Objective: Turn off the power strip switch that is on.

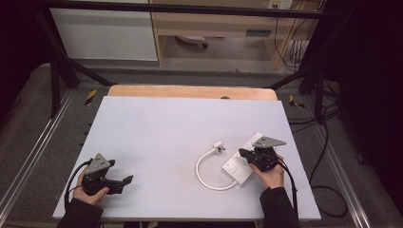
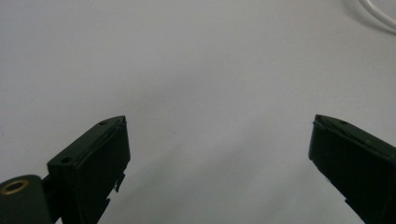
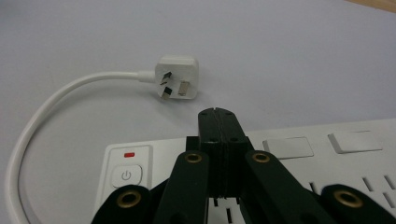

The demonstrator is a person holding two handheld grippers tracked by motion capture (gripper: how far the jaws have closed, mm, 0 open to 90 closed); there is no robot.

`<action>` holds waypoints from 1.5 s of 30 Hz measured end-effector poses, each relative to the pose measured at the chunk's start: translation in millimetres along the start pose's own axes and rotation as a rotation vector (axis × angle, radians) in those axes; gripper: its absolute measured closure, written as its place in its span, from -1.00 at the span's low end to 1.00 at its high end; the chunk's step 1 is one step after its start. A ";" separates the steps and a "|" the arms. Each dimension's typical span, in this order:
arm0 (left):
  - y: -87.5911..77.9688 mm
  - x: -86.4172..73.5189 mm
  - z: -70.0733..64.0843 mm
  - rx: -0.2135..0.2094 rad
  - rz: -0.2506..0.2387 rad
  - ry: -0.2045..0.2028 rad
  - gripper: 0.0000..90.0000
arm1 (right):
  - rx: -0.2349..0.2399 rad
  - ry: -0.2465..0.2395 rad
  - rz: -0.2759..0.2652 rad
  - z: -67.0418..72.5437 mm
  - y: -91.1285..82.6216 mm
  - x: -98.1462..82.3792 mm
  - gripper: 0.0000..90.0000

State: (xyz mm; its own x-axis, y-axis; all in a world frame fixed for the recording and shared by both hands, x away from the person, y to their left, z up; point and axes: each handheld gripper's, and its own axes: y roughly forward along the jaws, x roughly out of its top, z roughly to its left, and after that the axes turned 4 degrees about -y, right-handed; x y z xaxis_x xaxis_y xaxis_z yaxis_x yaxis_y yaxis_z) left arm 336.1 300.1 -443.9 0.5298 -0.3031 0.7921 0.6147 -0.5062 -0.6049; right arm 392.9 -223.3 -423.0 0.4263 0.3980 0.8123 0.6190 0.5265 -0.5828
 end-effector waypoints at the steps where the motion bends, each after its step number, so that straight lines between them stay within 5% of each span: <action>1: -0.2 0.1 -0.2 0.001 -0.001 0.001 -0.89 | 0.000 0.000 0.000 0.0 0.0 0.0 1.00; 28: 0.7 0.2 -1.0 0.000 0.003 0.004 -0.89 | -0.034 -0.011 0.051 -2.9 12.0 -6.1 1.00; 45: -0.4 0.7 -1.3 0.001 -0.001 0.008 -0.89 | -0.037 -0.010 0.038 -4.7 12.2 -8.7 1.00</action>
State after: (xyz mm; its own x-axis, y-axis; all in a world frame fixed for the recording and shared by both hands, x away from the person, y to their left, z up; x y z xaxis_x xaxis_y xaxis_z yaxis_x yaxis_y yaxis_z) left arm 335.5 299.1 -443.0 0.5240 -0.3092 0.7936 0.6160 -0.5060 -0.6038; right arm 399.9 -223.9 -437.1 0.4438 0.4245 0.7892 0.6268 0.4824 -0.6119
